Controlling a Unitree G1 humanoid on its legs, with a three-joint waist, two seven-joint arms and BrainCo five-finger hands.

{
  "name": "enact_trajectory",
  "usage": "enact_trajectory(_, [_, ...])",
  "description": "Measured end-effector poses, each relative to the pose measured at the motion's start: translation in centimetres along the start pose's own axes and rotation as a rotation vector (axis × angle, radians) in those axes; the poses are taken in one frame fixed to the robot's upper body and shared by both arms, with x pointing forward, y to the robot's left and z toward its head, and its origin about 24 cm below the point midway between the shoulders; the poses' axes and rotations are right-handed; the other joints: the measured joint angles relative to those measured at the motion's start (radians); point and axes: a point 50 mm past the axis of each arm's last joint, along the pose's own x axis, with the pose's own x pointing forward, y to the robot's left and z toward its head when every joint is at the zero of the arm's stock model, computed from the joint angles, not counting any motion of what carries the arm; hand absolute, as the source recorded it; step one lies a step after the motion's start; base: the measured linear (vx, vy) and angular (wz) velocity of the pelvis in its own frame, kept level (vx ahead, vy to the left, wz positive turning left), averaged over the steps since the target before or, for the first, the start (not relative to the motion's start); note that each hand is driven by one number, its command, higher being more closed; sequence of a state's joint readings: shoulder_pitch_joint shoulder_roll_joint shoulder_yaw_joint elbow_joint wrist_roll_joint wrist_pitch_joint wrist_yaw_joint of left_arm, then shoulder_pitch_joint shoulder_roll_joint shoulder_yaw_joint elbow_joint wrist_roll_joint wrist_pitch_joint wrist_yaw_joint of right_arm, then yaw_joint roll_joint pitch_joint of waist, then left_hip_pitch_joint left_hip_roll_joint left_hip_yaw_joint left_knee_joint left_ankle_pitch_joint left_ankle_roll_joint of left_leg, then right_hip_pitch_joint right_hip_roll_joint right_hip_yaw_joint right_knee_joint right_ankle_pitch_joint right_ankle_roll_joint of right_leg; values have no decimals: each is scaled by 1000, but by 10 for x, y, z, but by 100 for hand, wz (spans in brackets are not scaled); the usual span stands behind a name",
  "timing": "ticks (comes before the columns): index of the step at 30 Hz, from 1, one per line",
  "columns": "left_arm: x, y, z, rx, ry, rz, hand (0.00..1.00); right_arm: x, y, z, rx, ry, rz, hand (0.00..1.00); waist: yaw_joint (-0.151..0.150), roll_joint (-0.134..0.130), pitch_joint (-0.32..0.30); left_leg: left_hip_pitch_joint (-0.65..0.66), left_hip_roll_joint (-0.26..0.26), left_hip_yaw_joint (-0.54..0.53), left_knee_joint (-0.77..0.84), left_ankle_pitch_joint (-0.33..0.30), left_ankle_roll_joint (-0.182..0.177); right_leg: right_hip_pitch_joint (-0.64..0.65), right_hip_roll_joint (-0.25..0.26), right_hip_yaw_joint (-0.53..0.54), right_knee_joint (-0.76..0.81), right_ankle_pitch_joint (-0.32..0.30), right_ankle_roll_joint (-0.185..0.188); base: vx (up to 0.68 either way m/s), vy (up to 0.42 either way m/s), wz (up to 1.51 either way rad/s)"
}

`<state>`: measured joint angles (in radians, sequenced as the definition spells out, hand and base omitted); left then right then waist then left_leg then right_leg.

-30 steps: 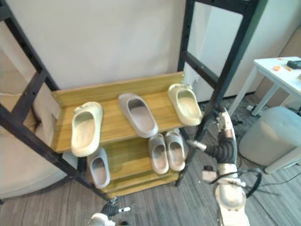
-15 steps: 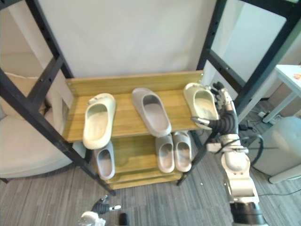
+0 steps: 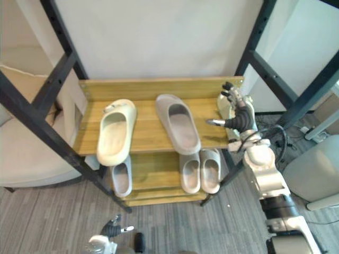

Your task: Organize the slippers on the shoe rack

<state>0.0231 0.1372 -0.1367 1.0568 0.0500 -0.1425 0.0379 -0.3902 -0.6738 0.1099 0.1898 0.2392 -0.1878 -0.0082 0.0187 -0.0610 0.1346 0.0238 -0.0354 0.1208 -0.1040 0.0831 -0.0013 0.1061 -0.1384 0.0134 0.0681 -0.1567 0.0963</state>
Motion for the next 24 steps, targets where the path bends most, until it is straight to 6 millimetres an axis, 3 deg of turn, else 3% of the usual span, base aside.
enact_trajectory(18, [1,2,6,-65,-27,18,0,30,11,-4,-82,61,123,0,21,17,38,-19,-2,-51,-6,-1,-3,4,3,-37,7,5,-4,-6,-25,7])
enact_trajectory(24, [1,0,8,-73,-34,15,0,39,14,-3,-102,75,138,0,23,33,48,-24,18,-61,-6,0,-3,-1,25,-38,7,51,-11,1,-2,3])
